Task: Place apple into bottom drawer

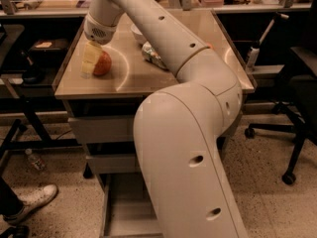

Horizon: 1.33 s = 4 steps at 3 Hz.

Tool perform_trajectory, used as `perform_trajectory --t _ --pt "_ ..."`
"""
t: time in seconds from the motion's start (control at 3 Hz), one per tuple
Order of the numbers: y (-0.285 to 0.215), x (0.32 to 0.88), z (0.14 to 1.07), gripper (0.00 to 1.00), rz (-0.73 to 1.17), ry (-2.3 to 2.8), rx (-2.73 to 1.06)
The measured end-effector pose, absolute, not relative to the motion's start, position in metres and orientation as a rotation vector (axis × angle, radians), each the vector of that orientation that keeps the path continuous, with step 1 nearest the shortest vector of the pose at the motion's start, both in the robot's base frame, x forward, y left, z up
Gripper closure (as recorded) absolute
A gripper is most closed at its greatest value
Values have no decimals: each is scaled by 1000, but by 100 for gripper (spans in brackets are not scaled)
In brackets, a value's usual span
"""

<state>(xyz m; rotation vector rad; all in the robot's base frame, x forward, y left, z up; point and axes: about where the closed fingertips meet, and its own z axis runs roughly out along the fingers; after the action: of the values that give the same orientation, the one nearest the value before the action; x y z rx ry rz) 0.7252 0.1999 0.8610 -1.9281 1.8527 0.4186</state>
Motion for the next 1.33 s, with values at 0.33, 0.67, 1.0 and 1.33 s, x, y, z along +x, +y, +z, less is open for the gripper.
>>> perform_trajectory --t 0.33,0.67,1.0,1.33 --pt "200 729 839 0 462 1869 -1939" --pt "200 730 839 19 462 1869 -1939" --pt "200 730 838 43 462 1869 -1939" --pt "200 730 838 66 462 1869 -1939"
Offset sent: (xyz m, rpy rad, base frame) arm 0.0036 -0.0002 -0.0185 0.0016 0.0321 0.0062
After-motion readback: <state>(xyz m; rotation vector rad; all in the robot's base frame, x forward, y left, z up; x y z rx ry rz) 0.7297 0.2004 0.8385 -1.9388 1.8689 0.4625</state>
